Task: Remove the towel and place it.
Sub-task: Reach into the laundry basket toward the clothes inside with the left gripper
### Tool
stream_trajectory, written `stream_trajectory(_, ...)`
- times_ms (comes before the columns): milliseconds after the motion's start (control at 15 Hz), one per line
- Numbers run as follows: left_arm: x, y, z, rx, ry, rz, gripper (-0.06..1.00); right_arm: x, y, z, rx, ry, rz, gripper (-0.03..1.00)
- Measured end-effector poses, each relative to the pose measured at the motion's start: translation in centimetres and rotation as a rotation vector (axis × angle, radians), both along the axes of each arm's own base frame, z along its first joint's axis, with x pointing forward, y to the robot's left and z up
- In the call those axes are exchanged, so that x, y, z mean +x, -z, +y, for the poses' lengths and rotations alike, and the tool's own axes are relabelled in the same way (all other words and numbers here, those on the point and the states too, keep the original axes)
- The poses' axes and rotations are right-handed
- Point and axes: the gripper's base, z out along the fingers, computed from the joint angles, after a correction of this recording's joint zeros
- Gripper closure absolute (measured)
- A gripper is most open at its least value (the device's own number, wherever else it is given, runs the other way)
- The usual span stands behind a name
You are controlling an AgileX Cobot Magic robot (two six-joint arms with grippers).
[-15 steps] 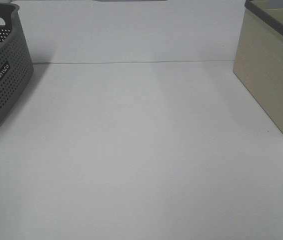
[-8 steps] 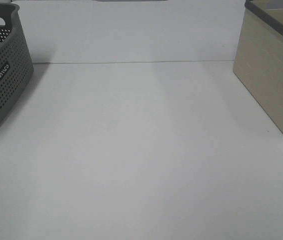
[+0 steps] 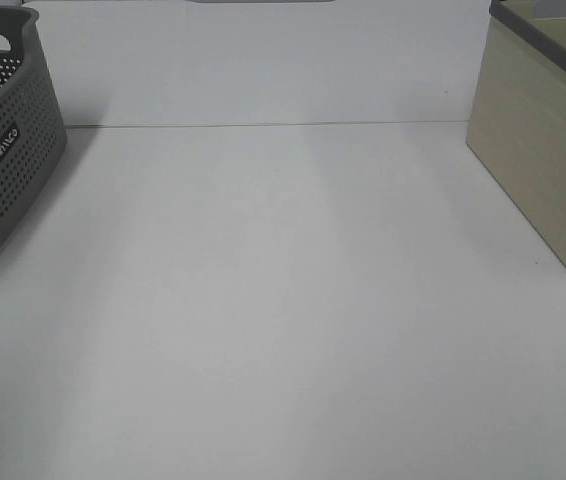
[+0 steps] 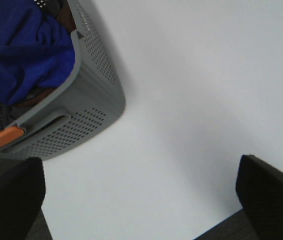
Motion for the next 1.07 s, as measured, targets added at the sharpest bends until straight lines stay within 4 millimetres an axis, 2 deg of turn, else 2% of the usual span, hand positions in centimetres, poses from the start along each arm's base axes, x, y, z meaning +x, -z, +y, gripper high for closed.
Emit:
stream_trajectory(67, 4.5, -1.6, 0.8, 0.089, 0.067, 0.06, -0.04, 0.0, 0.0, 0.0, 0.001, -0.001, 0.0, 0.19)
stream_trajectory(200, 9.5, -2.1, 2.0, 0.181, 0.096, 0.134, -0.03, 0.0, 0.0, 0.0, 0.002, -0.001, 0.0, 0.19)
stream_trajectory(267, 10.9, -2.2, 2.3, 0.208, 0.101, 0.152, -0.03, 0.0, 0.0, 0.0, 0.002, -0.001, 0.0, 0.19)
stream_trajectory(533, 19.7, -2.7, 4.7, 0.439, 0.174, 0.223, -0.03, 0.0, 0.0, 0.1, 0.007, -0.004, 0.0, 0.19)
stream_trajectory(733, 25.6, -0.9, 5.9, 0.532, 0.242, 0.28, -0.03, 0.0, 0.0, 0.1, 0.007, -0.004, 0.0, 0.19)
stream_trajectory(867, 29.3, 1.4, 6.9, 0.611, 0.282, 0.345, -0.03, 0.0, 0.0, 0.1, 0.007, -0.004, 0.0, 0.19)
stream_trajectory(1067, 34.2, 6.1, 8.3, 0.717, 0.335, 0.442, -0.03, 0.0, 0.0, 0.1, 0.007, -0.004, 0.0, 0.19)
